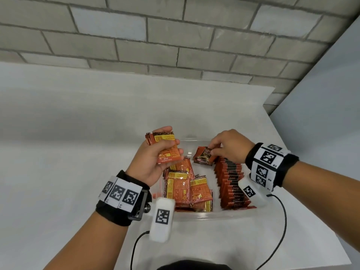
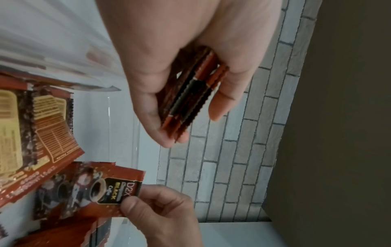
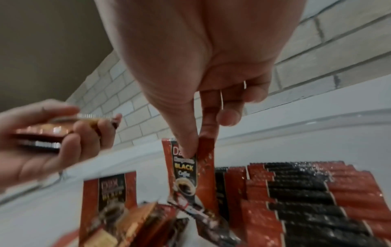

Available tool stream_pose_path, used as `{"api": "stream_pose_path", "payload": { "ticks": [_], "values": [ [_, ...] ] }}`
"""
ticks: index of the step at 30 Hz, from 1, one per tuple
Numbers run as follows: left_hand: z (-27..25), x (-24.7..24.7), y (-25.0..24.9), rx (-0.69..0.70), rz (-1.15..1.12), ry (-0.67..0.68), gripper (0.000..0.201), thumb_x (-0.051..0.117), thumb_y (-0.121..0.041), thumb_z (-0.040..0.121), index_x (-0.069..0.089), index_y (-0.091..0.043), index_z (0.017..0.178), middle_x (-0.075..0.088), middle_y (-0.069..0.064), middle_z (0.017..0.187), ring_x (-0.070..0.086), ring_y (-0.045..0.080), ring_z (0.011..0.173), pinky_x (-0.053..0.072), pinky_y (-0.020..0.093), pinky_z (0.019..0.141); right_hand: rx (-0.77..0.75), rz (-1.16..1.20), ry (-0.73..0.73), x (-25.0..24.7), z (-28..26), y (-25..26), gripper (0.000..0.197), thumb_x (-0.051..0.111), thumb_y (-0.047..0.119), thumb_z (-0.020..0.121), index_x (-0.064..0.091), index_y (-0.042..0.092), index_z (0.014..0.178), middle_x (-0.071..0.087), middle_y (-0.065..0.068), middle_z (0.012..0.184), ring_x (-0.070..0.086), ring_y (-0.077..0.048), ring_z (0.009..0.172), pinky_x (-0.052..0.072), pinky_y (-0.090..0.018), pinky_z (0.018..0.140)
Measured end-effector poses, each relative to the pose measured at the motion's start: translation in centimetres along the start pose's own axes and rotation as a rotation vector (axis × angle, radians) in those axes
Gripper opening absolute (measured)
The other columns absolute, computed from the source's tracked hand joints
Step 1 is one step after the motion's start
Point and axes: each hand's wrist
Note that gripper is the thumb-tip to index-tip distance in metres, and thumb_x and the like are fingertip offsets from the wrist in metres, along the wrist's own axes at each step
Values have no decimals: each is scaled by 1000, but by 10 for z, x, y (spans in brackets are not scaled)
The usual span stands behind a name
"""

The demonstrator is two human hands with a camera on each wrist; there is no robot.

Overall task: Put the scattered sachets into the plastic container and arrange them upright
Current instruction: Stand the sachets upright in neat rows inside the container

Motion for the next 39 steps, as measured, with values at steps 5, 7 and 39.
{"api": "stream_pose_path", "payload": {
  "ticks": [5,7,39],
  "values": [
    [0,-5,-1,2,9,-4,43,64,-6,69,62,-17,111,67,11,86,68,27,72,59,40,68,2,-128,64,9,9,3,20,60,24,91,71,22,108,70,1,107,64,-18,92,50,-29,83],
    [0,-5,-1,5,16,-4,43,64,-6,70,62,-17,111,68,10,86,68,27,72,58,41,69,-13,-196,72,11,10,4,22,58,22,92,70,23,110,69,0,109,64,-20,94,47,-26,80],
    [3,-4,2,-24,-44,-37,32,53,-7,86,59,-12,117,63,15,90,68,28,70,59,38,66,-87,-475,-24,19,14,3,15,54,30,92,57,16,97,64,-1,94,59,-21,85,34,-30,75]
  ]
}}
Point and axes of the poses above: each hand's wrist, its own z-axis towards the middle knuckle, its own x-axis out of the palm, y = z × x
